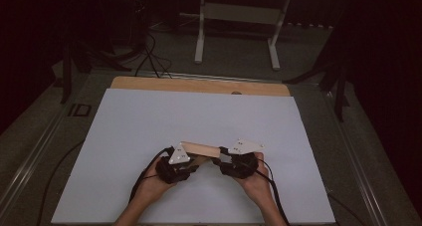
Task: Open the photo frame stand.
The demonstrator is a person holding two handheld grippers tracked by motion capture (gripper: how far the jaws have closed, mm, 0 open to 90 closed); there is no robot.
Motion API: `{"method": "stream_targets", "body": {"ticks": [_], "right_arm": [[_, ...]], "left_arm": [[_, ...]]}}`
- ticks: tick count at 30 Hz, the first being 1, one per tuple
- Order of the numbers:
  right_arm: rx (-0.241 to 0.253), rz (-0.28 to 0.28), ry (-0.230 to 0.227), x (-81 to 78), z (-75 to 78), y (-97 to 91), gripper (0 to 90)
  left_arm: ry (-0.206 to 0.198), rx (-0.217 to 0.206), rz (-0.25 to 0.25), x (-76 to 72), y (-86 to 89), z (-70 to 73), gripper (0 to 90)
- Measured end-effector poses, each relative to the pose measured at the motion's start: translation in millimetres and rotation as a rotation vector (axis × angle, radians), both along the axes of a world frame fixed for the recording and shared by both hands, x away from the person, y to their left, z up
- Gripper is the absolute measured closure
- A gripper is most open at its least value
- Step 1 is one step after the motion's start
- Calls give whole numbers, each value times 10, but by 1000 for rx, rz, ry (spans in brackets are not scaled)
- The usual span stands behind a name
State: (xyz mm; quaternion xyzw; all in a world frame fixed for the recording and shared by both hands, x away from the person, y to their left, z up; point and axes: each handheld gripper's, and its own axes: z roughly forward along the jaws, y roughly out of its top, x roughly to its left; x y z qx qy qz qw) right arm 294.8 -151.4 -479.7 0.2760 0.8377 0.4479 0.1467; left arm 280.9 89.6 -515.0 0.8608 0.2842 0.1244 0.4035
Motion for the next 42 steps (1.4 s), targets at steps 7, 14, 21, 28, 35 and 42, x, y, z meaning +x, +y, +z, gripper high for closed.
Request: {"method": "stream_targets", "body": {"ticks": [7,14,21,28,35,42], "right_arm": [[-5,2,-5,-23,-14,-3,545],[-2,2,-5,-22,-22,-9,548],[15,6,0,-17,-8,-51,517],[26,13,11,-25,-4,-84,500],[14,41,20,-23,-32,-85,467],[7,68,33,-16,-47,-117,445]], "left_arm": [[4,13,2,-16,6,-24,720],[7,19,5,-19,18,-34,697],[-2,1,29,-11,100,12,684],[-7,-14,37,-6,168,45,673],[-14,-11,45,-19,207,57,673],[-18,-14,50,-23,239,68,674]]}}
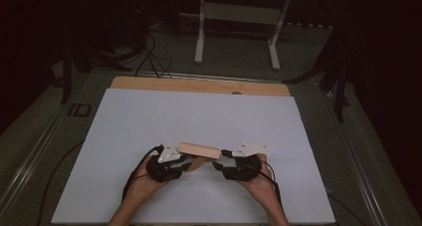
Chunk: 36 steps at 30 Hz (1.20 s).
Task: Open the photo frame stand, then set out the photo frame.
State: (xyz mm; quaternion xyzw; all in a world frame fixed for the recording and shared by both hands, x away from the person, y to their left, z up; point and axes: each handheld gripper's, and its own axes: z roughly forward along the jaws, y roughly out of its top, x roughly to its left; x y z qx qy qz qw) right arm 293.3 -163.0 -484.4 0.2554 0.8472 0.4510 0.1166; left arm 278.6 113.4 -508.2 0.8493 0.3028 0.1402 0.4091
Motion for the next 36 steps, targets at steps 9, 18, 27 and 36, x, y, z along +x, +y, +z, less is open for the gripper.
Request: {"method": "stream_targets", "body": {"ticks": [9,18,27,36], "right_arm": [[-24,35,33,22,-30,-17,435],[-42,60,66,48,-47,-82,440],[-43,49,70,75,-36,-179,476],[-47,-2,72,104,-53,-266,544]], "left_arm": [[-2,0,0,-2,11,4,674],[-3,-7,10,-4,32,11,674],[1,-16,20,4,69,22,672],[5,-14,35,18,76,17,659]]}}
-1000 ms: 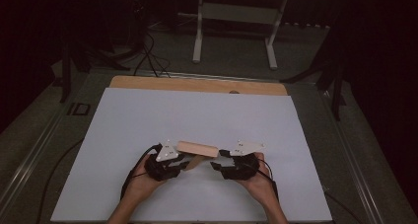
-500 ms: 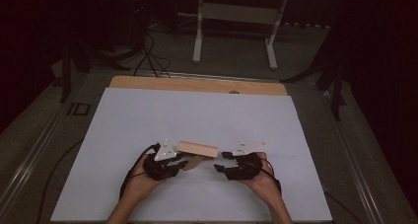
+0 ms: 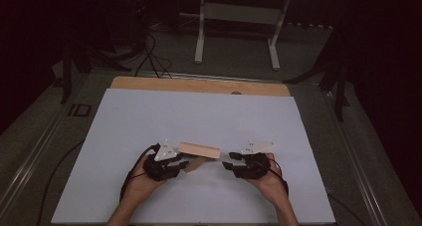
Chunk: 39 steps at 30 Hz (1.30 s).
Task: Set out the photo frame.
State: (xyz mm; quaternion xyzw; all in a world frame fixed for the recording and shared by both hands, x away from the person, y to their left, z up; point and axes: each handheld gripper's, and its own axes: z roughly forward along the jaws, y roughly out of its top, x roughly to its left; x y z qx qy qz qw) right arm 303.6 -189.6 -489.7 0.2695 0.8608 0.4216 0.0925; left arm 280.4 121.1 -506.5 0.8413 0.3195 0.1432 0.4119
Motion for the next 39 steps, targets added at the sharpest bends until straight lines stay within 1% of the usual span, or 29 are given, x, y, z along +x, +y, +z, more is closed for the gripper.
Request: {"method": "stream_targets", "body": {"ticks": [3,6,10,14,16,17,19,21,28,30,32,36,39], "right_arm": [[-3,-18,-6,7,-4,-18,571],[-1,-49,-14,16,-5,-30,616],[12,-101,-38,27,-7,-8,721],[26,-120,-55,36,-13,29,834],[34,-131,-65,39,-18,47,873],[44,-132,-62,40,-20,53,884],[61,-131,-51,42,-22,66,893],[63,-136,-53,45,-22,85,895],[63,-138,-72,77,-25,194,896],[60,-136,-80,91,-28,230,896],[59,-140,-90,103,-26,259,896],[80,-151,-88,119,-22,284,895],[86,-156,-84,129,-31,289,895]], "left_arm": [[1,0,1,0,-1,1,660],[0,0,1,0,-3,1,662],[5,-2,-1,5,-3,-1,665],[8,-3,-3,3,-8,-2,670],[9,-4,-4,4,-11,-4,672],[10,-3,-3,4,-11,-3,675],[11,-5,-6,4,-13,-4,681],[13,-7,-5,4,-17,-4,681],[18,-12,-4,5,-33,-8,701],[6,-13,1,-4,-40,-5,709],[3,-21,-2,-7,-41,1,718],[5,-16,-6,-2,-43,-7,726],[7,-11,-11,3,-52,-16,734]]}}
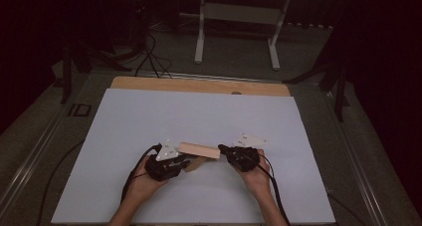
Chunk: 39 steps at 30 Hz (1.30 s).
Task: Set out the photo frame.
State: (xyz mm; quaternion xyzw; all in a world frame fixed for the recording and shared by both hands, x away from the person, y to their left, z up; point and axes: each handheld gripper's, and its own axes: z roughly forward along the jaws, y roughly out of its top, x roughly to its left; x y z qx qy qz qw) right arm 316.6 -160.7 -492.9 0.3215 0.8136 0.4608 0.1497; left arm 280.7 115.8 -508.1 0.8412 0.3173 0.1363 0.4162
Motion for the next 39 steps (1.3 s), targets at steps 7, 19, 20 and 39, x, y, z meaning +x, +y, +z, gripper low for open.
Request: {"method": "stream_targets", "body": {"ticks": [7,19,20,39], "right_arm": [[43,-4,18,35,-11,-7,895],[50,-10,14,32,-16,1,897],[50,-9,14,33,-16,0,897],[44,-14,14,40,-30,9,897]], "left_arm": [[4,7,-7,6,-22,-17,761],[0,20,-2,22,-51,-35,808],[0,21,-2,26,-53,-36,811],[-6,39,26,89,-92,-66,827]]}}
